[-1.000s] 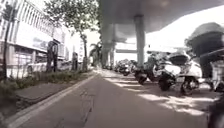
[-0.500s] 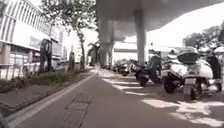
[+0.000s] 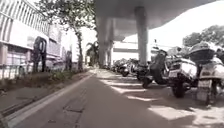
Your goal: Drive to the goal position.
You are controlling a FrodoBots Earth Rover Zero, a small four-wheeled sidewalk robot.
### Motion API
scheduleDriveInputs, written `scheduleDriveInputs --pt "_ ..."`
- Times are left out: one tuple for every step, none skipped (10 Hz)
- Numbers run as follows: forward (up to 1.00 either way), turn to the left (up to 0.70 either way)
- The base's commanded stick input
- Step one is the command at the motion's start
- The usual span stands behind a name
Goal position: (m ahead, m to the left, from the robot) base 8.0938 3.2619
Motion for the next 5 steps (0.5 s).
scheduleDriveInputs --pt "0.70 0.00" --pt "0.70 0.00" --pt "0.70 0.00" --pt "0.70 0.00" --pt "0.70 0.00"
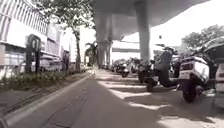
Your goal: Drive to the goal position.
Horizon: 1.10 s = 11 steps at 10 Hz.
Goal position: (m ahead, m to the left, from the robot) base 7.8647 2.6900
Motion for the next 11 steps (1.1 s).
scheduleDriveInputs --pt "0.70 0.00" --pt "0.70 0.00" --pt "0.70 0.00" --pt "0.70 0.00" --pt "0.70 0.00" --pt "0.70 0.00" --pt "0.70 0.00" --pt "0.70 0.00" --pt "0.70 0.00" --pt "0.70 0.00" --pt "0.70 0.00"
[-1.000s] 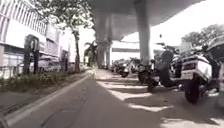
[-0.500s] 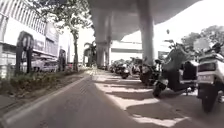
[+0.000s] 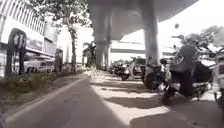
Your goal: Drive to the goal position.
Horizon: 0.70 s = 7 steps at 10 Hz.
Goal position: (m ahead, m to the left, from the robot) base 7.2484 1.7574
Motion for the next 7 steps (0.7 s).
scheduleDriveInputs --pt "0.70 0.00" --pt "0.70 0.00" --pt "0.70 0.00" --pt "0.70 0.00" --pt "0.70 0.00" --pt "0.70 0.00" --pt "0.70 0.00"
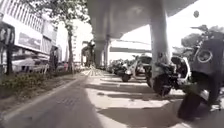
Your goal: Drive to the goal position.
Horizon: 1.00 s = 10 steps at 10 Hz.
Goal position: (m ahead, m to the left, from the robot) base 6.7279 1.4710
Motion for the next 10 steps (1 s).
scheduleDriveInputs --pt "0.70 0.00" --pt "0.70 0.00" --pt "0.70 0.00" --pt "0.70 0.00" --pt "0.70 0.00" --pt "0.70 0.00" --pt "0.70 0.00" --pt "0.70 0.00" --pt "0.70 0.00" --pt "0.70 0.00"
